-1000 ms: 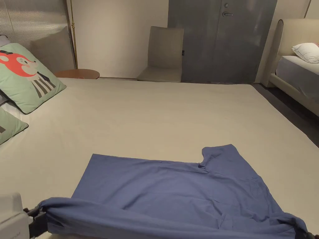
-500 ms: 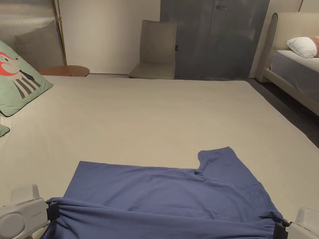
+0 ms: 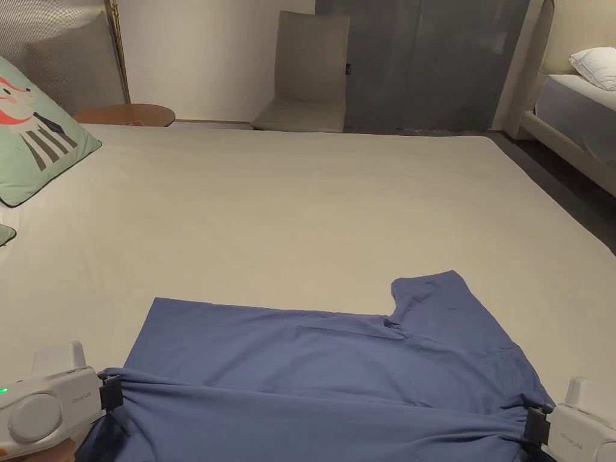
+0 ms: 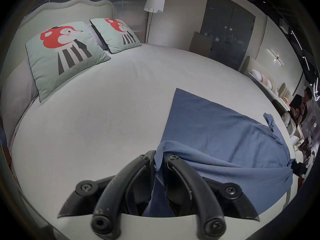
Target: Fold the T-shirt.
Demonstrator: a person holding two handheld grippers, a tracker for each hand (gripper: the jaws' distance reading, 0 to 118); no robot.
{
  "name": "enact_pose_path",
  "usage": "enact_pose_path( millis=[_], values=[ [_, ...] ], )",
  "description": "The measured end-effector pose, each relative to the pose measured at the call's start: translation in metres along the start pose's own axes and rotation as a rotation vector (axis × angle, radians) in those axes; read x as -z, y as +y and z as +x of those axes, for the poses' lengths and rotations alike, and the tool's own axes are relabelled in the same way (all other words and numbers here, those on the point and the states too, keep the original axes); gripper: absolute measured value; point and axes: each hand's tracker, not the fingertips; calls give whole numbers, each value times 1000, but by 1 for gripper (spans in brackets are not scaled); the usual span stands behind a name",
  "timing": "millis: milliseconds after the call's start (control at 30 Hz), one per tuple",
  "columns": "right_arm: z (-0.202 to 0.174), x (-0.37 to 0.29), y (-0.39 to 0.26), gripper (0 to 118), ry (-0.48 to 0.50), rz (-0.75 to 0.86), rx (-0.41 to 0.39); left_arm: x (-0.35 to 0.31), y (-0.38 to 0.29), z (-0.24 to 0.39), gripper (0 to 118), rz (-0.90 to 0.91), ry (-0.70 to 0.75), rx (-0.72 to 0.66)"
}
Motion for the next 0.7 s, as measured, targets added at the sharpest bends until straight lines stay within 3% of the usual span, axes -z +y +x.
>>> enact_pose_path(
  millis=[100, 133, 167, 233, 267, 300, 467, 533, 567, 633, 667, 700],
  values=[
    [1, 1, 0, 3, 6, -2, 7, 2, -2, -1, 9, -1, -1, -4],
    [1, -2, 0, 6, 17, 2, 10, 0, -3, -1, 21, 0, -4, -9],
    [1, -5, 0, 25, 19, 11, 5, -4, -3, -1, 48, 3, -3, -10],
    [3, -15, 1, 86, 30, 56, -19, -16, -3, -4, 92, 43, -42, -12],
    [4, -21, 2, 110, 39, 74, -27, -24, -4, -4, 105, 80, -61, -9],
    [4, -28, 3, 112, 48, 112, -32, -33, -5, -3, 105, 117, -62, 4],
    [0, -78, 7, 110, 30, 321, -103, -91, -13, 7, 102, 311, -62, 62],
    [-3, -96, 6, 109, 28, 378, -116, -110, -17, 10, 88, 360, -87, 64],
    [-4, -104, 5, 103, 32, 410, -117, -119, -19, 11, 73, 381, -92, 69],
    [-4, -120, 2, 74, 49, 446, -127, -134, -23, 15, 47, 411, -95, 82],
    [-5, -127, 0, 43, 54, 463, -130, -140, -26, 17, 28, 420, -96, 91],
    [-6, -133, -2, 22, 55, 473, -128, -146, -29, 18, 13, 428, -94, 91]
  ],
)
